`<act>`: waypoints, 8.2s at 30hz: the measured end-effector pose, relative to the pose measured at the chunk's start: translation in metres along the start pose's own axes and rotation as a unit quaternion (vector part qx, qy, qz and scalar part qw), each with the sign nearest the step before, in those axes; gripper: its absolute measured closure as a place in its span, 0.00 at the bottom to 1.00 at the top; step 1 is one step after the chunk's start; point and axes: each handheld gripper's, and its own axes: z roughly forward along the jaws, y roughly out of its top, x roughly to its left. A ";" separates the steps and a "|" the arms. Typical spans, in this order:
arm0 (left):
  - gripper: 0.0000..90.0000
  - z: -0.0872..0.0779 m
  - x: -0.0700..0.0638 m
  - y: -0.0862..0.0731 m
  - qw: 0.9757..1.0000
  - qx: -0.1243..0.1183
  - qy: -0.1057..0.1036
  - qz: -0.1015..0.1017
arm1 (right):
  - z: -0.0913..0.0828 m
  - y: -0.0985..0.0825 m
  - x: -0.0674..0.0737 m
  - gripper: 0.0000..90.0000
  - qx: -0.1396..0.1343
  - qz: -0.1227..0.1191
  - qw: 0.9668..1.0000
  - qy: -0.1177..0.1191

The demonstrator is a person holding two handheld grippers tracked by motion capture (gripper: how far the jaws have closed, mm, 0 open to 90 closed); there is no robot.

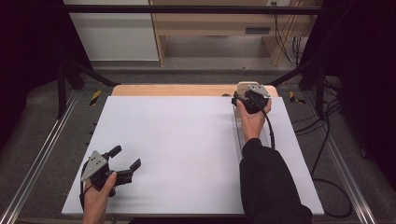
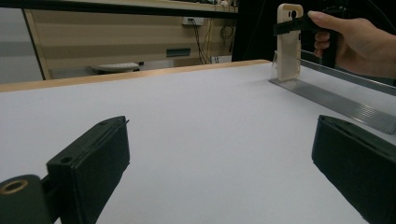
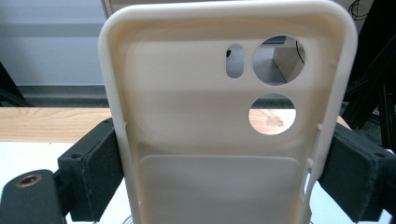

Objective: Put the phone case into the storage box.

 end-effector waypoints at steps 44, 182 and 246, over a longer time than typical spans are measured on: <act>0.04 0.001 0.000 0.000 1.000 0.001 -0.002 0.001 | 0.003 -0.003 0.002 0.11 0.013 -0.004 1.000 0.011; 0.04 0.000 0.001 0.001 1.000 0.000 0.001 0.000 | -0.027 0.023 0.004 0.07 -0.008 0.008 1.000 0.018; 0.04 0.000 0.000 0.001 1.000 -0.003 0.002 -0.002 | -0.069 0.047 -0.004 0.04 0.046 0.020 0.995 0.088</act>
